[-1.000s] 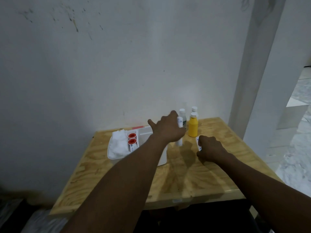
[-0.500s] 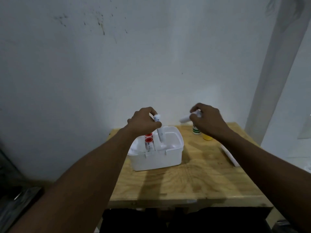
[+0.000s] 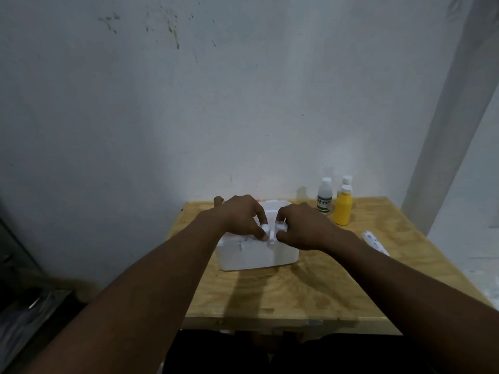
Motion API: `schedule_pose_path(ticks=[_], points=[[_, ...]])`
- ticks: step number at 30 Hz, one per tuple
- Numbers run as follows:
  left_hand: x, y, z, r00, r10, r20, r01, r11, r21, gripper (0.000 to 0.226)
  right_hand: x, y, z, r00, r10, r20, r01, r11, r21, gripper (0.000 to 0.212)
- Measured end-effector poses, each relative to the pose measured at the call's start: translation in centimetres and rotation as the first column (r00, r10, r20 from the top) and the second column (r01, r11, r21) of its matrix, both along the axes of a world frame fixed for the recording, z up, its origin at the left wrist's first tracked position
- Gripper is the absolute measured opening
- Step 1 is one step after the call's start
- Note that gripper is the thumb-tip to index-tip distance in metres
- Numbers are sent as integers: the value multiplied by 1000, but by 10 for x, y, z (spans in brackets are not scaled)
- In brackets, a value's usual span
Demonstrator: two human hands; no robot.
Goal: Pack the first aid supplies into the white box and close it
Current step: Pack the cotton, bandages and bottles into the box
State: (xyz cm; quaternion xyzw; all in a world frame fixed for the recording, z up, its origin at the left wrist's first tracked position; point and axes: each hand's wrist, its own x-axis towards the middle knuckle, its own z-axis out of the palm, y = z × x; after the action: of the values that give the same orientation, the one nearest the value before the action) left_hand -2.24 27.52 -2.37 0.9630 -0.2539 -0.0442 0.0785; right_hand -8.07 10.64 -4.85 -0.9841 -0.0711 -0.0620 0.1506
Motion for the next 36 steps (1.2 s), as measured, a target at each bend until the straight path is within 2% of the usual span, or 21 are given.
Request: schedule_pose_path(ticks=[7,18,27,29,32,36], points=[[4,2,-1,1000,1,-30,0,999,52,38,2,2,1,998,60,-34,-58,997,47,41],[7,0,-3,999,3,-37,-1,998,63,43,4,-5,-3,998,48,-27,-47,998,37,50],[7,-2,0,998,7,-56,-1,996,93,55,4,-12,-1,997,53,-62,-51,998,39,55],[9,-3,1,997,12,-71,-5,995,99,57,2,-14,5,996,56,-72,-51,996,71,52],[12,-9,5,994,42,-100,-37,998,58,55,-4,-28,19,999,15,-45,-6,979,206,42],[16,-28,8,995,66,-78,-74,992,-100,45,-3,-71,20,984,-177,21,157,917,366,25]])
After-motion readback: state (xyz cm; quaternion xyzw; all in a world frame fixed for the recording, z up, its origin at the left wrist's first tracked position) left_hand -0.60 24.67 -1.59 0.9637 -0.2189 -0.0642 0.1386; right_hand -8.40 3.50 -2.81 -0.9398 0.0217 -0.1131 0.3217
